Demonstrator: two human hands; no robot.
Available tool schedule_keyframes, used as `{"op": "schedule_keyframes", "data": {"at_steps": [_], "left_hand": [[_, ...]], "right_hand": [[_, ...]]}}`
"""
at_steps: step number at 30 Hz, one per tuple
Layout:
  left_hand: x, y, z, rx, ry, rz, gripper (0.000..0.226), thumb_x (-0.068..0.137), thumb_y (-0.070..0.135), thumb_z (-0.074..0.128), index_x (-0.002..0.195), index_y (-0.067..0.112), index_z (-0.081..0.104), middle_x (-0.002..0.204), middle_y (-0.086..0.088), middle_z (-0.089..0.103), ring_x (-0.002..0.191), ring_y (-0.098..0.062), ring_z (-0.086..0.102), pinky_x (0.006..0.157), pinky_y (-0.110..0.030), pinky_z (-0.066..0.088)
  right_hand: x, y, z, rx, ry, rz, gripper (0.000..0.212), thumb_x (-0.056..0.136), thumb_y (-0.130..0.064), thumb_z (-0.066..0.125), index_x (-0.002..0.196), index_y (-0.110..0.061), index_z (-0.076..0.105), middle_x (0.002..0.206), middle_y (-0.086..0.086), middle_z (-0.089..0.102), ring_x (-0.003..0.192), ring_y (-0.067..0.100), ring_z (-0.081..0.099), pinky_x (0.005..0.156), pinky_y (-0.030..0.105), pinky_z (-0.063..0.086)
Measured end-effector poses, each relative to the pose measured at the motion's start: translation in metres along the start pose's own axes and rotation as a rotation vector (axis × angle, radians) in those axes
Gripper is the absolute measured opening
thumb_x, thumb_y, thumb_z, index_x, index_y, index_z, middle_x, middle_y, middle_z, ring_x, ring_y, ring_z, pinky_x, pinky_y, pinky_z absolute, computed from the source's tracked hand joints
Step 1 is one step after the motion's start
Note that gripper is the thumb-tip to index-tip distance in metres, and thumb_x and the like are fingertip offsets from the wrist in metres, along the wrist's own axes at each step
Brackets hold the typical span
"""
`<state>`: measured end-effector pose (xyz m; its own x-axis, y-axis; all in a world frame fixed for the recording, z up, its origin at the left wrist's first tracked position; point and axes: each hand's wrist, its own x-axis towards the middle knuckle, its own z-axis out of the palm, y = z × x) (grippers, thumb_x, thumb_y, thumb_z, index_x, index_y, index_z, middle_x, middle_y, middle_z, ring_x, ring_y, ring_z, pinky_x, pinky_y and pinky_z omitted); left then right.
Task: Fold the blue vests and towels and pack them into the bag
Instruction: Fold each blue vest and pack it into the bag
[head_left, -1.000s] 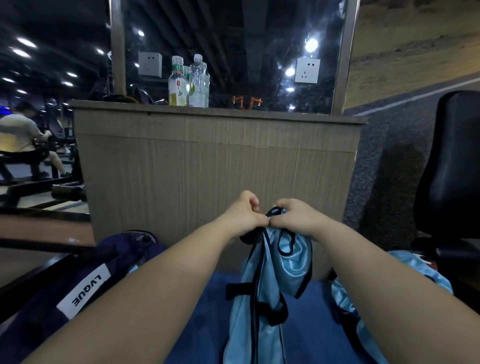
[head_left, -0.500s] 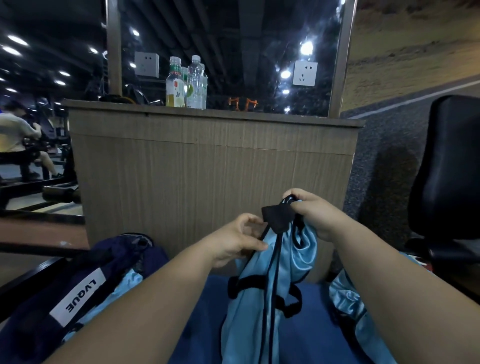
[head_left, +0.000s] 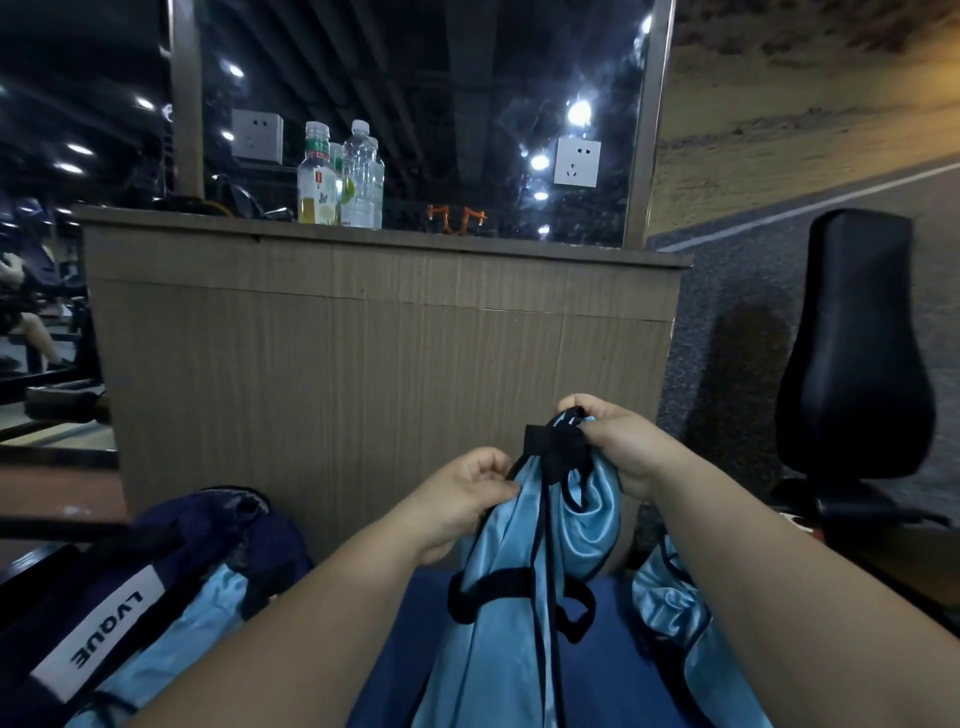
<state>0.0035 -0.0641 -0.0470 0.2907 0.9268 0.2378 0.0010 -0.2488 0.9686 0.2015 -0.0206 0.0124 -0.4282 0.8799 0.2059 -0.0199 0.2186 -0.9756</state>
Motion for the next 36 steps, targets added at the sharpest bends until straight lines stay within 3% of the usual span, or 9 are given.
{"op": "schedule_keyframes", "data": {"at_steps": [6, 10, 14, 17, 20, 24, 28, 31, 36], "left_hand": [[0.004, -0.001, 0.002, -0.024, 0.080, 0.054, 0.007, 0.095, 0.009, 0.059, 0.093, 0.011, 0.053, 0.087, -0.006, 0.062, 0.078, -0.017, 0.060, 0.076, -0.032, 0.050], [0.004, 0.001, 0.003, 0.310, 0.106, 0.140, 0.032, 0.080, 0.021, 0.079, 0.103, 0.015, 0.057, 0.100, -0.004, 0.071, 0.092, -0.018, 0.068, 0.087, -0.034, 0.054], [0.004, 0.003, 0.013, 0.539, 0.167, 0.230, 0.052, 0.070, 0.022, 0.085, 0.107, 0.029, 0.050, 0.101, 0.007, 0.067, 0.091, -0.011, 0.067, 0.082, -0.025, 0.054], [0.005, 0.000, 0.018, 0.707, 0.183, 0.174, 0.072, 0.056, 0.048, 0.084, 0.113, 0.043, 0.040, 0.110, 0.012, 0.063, 0.099, -0.011, 0.064, 0.087, -0.035, 0.054], [0.000, 0.002, 0.028, 0.890, 0.225, 0.138, 0.075, 0.058, 0.053, 0.084, 0.117, 0.042, 0.038, 0.105, 0.019, 0.061, 0.092, -0.007, 0.062, 0.079, -0.034, 0.054], [0.001, 0.002, 0.037, 0.808, 0.286, 0.143, 0.042, 0.071, 0.050, 0.077, 0.099, 0.030, 0.053, 0.087, 0.012, 0.066, 0.079, -0.009, 0.064, 0.074, -0.039, 0.055], [0.007, -0.003, 0.032, 0.793, 0.376, 0.166, 0.015, 0.086, 0.040, 0.065, 0.088, 0.030, 0.054, 0.080, 0.009, 0.065, 0.072, -0.011, 0.063, 0.069, -0.039, 0.055], [0.008, -0.005, 0.026, 0.783, 0.449, 0.225, 0.020, 0.087, 0.034, 0.066, 0.080, 0.033, 0.047, 0.075, 0.010, 0.057, 0.068, -0.011, 0.056, 0.063, -0.035, 0.049], [0.006, -0.008, 0.026, 0.619, 0.227, 0.216, 0.043, 0.073, 0.057, 0.073, 0.097, 0.028, 0.052, 0.097, 0.014, 0.063, 0.095, -0.006, 0.060, 0.086, -0.034, 0.052]], "right_hand": [[0.002, 0.002, -0.005, 0.037, 0.010, -0.016, 0.033, 0.089, 0.013, 0.041, 0.076, -0.012, 0.058, 0.070, 0.010, 0.060, 0.062, 0.022, 0.059, 0.057, 0.032, 0.052], [-0.001, 0.003, -0.008, 0.164, -0.009, -0.007, 0.031, 0.091, 0.009, 0.039, 0.074, -0.012, 0.054, 0.067, 0.008, 0.054, 0.058, 0.020, 0.054, 0.052, 0.029, 0.048], [-0.005, 0.009, -0.007, 0.335, -0.020, -0.007, 0.028, 0.087, 0.006, 0.038, 0.070, -0.012, 0.053, 0.065, 0.007, 0.050, 0.056, 0.020, 0.053, 0.056, 0.030, 0.047], [-0.008, 0.013, -0.006, 0.451, 0.005, -0.009, 0.028, 0.089, 0.003, 0.039, 0.074, -0.012, 0.058, 0.064, 0.007, 0.057, 0.058, 0.021, 0.057, 0.063, 0.035, 0.049], [-0.010, 0.016, -0.008, 0.474, 0.007, -0.005, 0.027, 0.090, -0.001, 0.042, 0.072, -0.013, 0.058, 0.064, 0.007, 0.056, 0.059, 0.022, 0.056, 0.064, 0.037, 0.048], [-0.010, 0.017, -0.008, 0.520, 0.062, 0.029, 0.007, 0.082, -0.013, 0.058, 0.081, -0.014, 0.065, 0.071, 0.010, 0.058, 0.069, 0.027, 0.057, 0.075, 0.043, 0.048], [-0.010, 0.015, -0.009, 0.527, 0.070, 0.041, 0.020, 0.089, -0.012, 0.053, 0.071, -0.014, 0.063, 0.068, 0.008, 0.055, 0.063, 0.024, 0.055, 0.069, 0.038, 0.049], [-0.012, 0.012, -0.008, 0.468, 0.037, 0.005, 0.035, 0.090, 0.000, 0.037, 0.061, -0.012, 0.053, 0.061, 0.005, 0.047, 0.053, 0.019, 0.048, 0.056, 0.032, 0.044], [-0.009, 0.008, -0.003, 0.387, 0.110, -0.015, 0.026, 0.090, 0.001, 0.039, 0.072, -0.009, 0.054, 0.063, 0.009, 0.050, 0.056, 0.022, 0.050, 0.056, 0.030, 0.047]]}}
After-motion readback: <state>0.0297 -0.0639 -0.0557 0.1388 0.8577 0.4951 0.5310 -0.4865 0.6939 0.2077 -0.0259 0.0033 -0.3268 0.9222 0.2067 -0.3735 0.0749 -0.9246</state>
